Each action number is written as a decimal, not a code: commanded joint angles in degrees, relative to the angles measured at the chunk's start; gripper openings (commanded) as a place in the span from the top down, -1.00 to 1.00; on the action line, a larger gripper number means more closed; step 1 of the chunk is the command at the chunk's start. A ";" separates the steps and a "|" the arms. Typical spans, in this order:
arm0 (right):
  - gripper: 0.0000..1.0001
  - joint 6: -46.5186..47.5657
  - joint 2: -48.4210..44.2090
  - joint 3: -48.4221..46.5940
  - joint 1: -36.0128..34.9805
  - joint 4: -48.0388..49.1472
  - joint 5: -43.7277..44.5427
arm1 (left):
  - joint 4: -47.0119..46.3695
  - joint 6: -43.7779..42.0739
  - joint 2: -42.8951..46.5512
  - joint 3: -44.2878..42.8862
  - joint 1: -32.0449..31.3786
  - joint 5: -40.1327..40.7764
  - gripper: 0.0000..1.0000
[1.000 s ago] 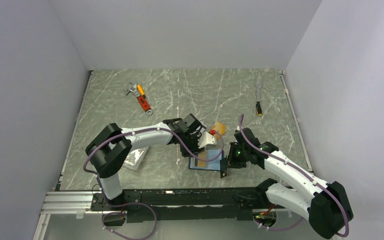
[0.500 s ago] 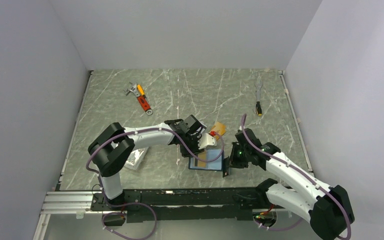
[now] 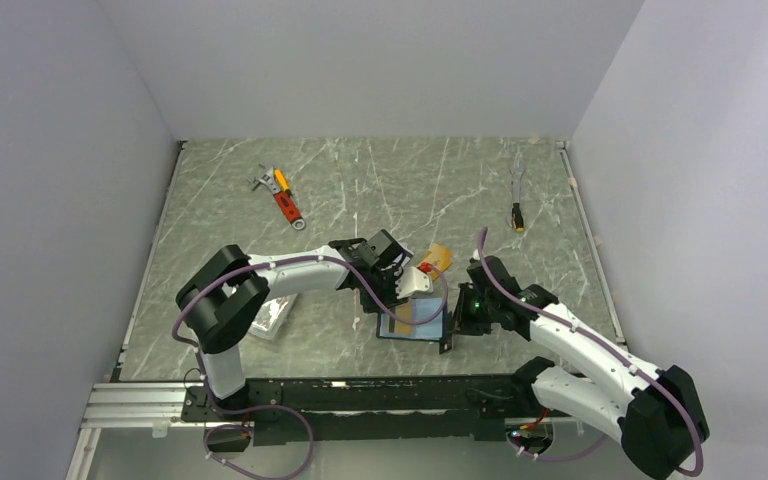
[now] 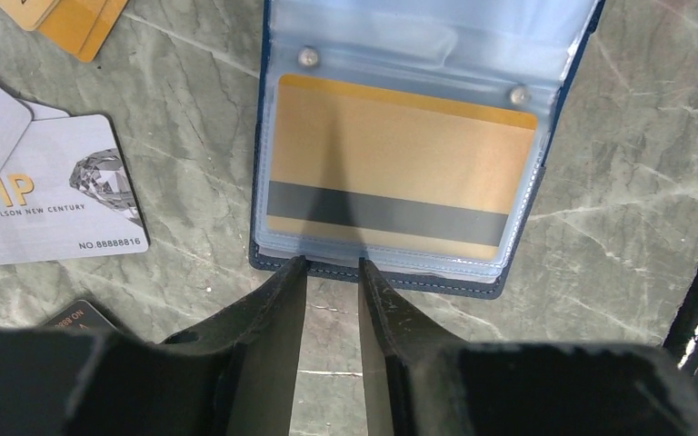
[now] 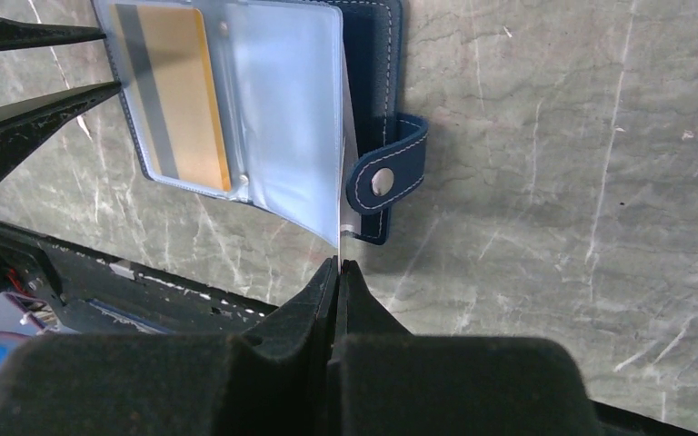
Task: Put the credit cards into the card holder
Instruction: Insert the credit card into the card holder.
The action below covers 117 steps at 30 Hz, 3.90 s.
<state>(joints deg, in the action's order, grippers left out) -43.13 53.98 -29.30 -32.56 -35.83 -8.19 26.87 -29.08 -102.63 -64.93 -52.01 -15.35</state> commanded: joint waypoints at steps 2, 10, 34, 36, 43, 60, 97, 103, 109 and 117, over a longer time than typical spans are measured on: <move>1.00 -1.33 -0.97 0.12 -0.42 3.71 -1.90 | -0.28 -1.04 0.37 -0.23 -0.39 0.15 0.35; 1.00 -1.45 -4.31 -2.78 -0.82 -1.82 0.51 | 0.06 -1.22 0.15 -0.22 -0.40 0.19 0.41; 1.00 -1.73 -1.78 -3.86 -2.96 -2.65 3.41 | 1.77 -1.10 0.19 -1.49 -0.39 -0.47 0.53; 1.00 -1.45 -1.54 -3.73 -2.95 -2.37 3.51 | 1.78 -1.15 0.31 -1.51 -0.38 -0.42 0.54; 1.00 -1.36 1.31 -3.54 -3.18 -1.81 5.29 | 1.81 -1.15 0.50 -1.62 -0.40 -0.38 0.56; 1.00 -2.30 7.86 -1.83 -3.45 2.62 6.07 | 2.20 -1.90 -0.01 -1.89 -0.44 -0.62 0.59; 1.00 -2.75 12.20 3.24 -3.81 13.82 -1.99 | 7.28 -4.40 0.45 -9.48 -0.12 -4.70 0.67; 1.00 -2.42 10.70 4.50 -3.28 17.57 -3.86 | 8.62 -2.40 -3.72 -17.35 -0.12 -8.72 0.64; 1.00 -2.37 9.67 6.90 -2.51 21.76 -6.92 | 6.10 -0.64 -7.96 -19.38 -0.13 -8.18 0.65; 1.00 -3.39 7.30 10.12 -2.03 23.89 -7.60 | 0.10 4.77 -8.49 -17.05 0.37 -7.99 0.66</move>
<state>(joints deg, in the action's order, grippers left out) -46.76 62.48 -22.11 -34.57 -11.25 -15.90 32.12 -27.79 -112.36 -82.28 -51.83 -21.78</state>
